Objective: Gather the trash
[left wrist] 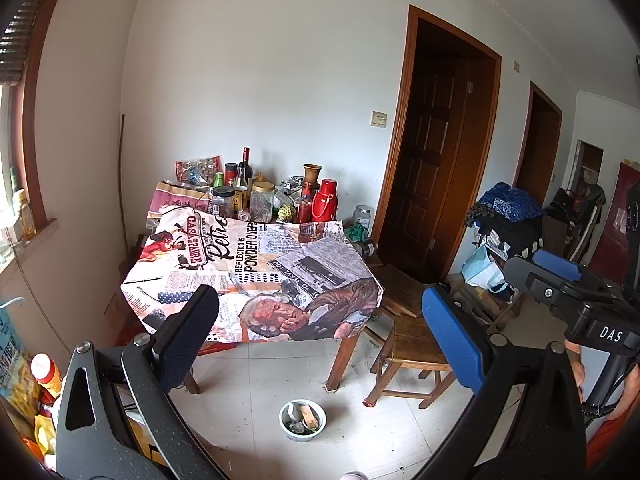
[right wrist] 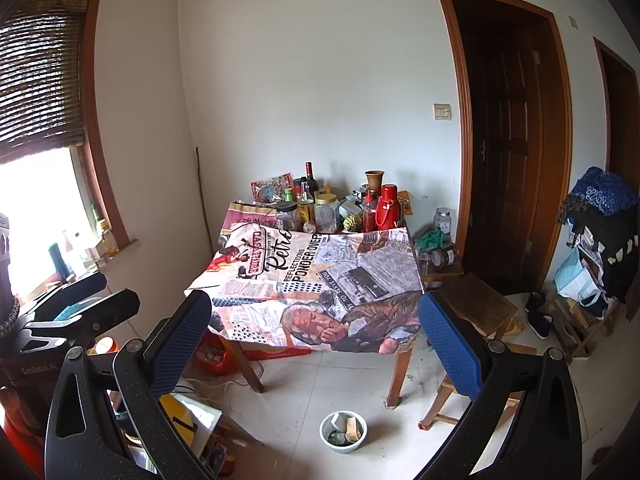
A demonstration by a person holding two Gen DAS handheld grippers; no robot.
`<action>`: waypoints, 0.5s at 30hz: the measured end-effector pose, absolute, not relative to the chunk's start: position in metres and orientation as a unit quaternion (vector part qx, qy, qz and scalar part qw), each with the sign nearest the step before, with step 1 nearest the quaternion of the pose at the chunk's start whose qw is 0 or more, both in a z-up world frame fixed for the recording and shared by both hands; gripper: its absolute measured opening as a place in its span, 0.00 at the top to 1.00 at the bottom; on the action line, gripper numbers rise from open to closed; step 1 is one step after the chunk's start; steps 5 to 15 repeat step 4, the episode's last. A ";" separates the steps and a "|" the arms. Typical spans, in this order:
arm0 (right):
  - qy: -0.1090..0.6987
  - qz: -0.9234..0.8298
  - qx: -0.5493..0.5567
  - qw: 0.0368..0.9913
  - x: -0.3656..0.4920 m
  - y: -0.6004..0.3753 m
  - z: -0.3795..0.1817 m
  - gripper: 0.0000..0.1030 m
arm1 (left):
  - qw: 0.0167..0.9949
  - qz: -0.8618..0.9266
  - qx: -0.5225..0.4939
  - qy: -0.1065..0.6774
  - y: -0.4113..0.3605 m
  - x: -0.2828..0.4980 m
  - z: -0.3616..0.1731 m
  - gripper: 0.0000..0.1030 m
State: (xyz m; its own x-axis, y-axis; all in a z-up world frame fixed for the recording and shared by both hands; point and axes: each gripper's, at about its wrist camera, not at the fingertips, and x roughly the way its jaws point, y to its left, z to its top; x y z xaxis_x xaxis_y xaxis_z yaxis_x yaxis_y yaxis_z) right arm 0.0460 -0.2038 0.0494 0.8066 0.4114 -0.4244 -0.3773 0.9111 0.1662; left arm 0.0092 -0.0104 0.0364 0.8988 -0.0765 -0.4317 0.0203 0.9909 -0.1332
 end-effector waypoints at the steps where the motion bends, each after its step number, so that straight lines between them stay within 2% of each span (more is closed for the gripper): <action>1: 0.232 0.208 0.037 0.950 0.048 -0.203 0.049 0.00 | 0.972 -0.024 -0.064 0.224 -0.010 0.011 0.036 0.01; 15: 0.235 0.210 0.037 0.948 0.057 -0.203 0.047 0.00 | 0.971 -0.020 -0.066 0.227 -0.009 0.019 0.034 0.01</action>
